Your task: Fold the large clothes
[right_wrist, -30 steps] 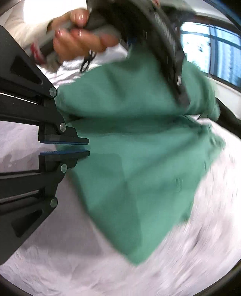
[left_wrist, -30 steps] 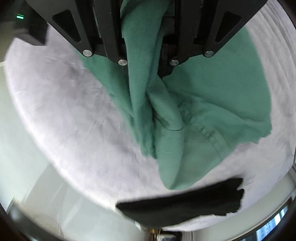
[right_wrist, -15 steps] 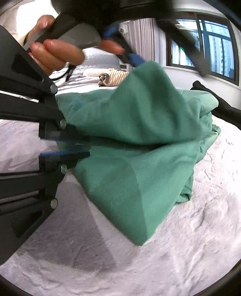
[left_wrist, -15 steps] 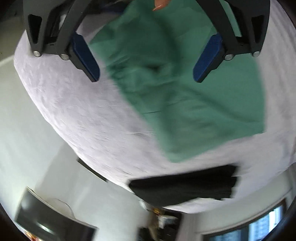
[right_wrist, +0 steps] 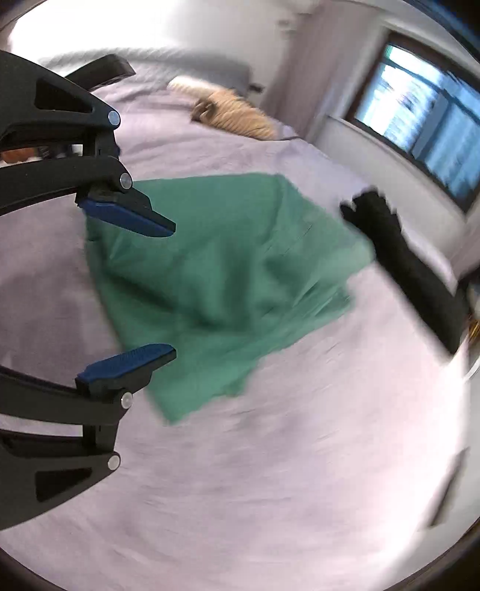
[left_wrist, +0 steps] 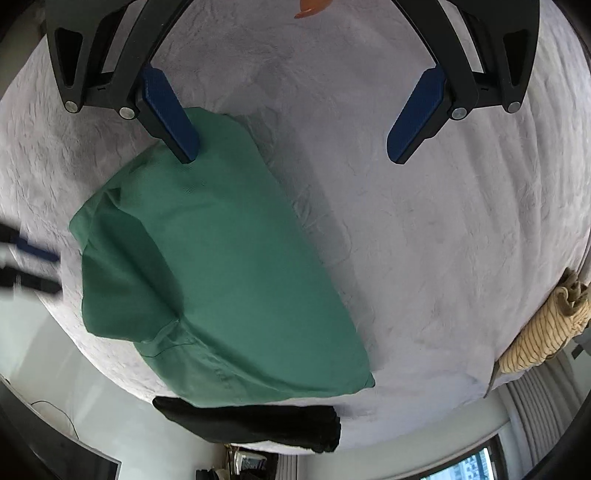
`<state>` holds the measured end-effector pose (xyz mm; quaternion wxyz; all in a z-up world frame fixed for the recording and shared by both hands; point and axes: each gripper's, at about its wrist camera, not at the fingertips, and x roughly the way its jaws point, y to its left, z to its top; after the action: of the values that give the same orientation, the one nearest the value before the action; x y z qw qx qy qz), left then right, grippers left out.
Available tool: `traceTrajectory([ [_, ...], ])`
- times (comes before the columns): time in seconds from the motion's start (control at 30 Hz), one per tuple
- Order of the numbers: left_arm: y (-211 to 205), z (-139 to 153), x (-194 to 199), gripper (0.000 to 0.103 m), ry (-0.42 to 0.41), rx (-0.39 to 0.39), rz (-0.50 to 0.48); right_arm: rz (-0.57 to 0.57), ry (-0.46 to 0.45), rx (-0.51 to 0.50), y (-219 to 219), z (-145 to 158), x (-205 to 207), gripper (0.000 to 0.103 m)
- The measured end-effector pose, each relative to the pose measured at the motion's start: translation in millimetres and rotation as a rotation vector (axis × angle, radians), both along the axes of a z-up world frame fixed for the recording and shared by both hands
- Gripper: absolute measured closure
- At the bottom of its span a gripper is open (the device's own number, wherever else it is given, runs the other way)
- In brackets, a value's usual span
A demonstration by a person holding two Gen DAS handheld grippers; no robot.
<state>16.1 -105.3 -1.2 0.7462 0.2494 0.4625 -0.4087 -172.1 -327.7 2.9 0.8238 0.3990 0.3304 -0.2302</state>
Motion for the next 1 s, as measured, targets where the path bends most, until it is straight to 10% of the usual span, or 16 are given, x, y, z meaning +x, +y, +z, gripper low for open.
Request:
traceTrajectory([
  [0.27, -13, -13, -37, 0.001, -0.019, 0.040, -0.040, 0.270, 0.328, -0.226, -2, 2, 87, 0.029],
  [0.3, -18, -17, -34, 0.001, -0.042, 0.049, -0.025, 0.279, 0.357, -0.208, -1, -8, 87, 0.048],
  [0.33, -21, -21, -31, 0.001, -0.054, 0.056, -0.008, 0.280, 0.386, -0.194, 0, -15, 86, 0.100],
  [0.5, -7, -22, -11, 0.000, -0.024, -0.014, 0.029, 0.172, 0.269, -0.164, -10, 2, 31, 0.098],
  [0.77, 3, -30, -10, 0.000, 0.027, 0.018, 0.000, 0.004, 0.151, 0.143, -25, -75, -46, 0.098],
  [1.0, 22, -10, -5, 0.000, 0.070, 0.030, -0.017, -0.098, 0.123, 0.211, -29, -49, -95, 0.081],
])
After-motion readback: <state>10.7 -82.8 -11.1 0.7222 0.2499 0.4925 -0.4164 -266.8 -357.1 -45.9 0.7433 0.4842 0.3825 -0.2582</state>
